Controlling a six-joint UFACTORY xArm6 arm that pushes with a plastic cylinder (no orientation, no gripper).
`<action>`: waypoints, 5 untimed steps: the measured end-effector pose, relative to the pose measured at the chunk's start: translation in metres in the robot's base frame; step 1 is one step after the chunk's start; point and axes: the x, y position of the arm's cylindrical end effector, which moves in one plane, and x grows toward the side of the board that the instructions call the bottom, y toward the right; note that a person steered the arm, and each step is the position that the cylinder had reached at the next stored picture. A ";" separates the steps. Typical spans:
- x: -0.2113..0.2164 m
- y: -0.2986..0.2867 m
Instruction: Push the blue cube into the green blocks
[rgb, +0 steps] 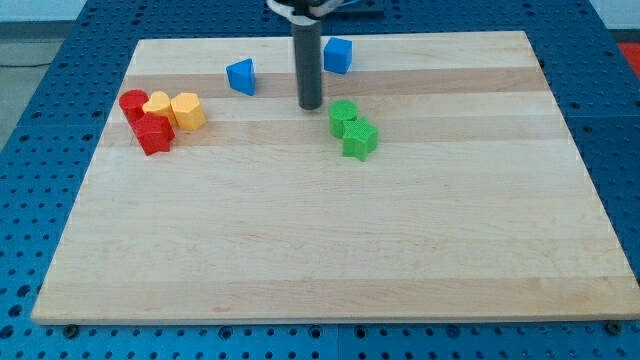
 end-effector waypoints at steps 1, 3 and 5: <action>-0.047 -0.020; -0.133 -0.015; -0.125 0.036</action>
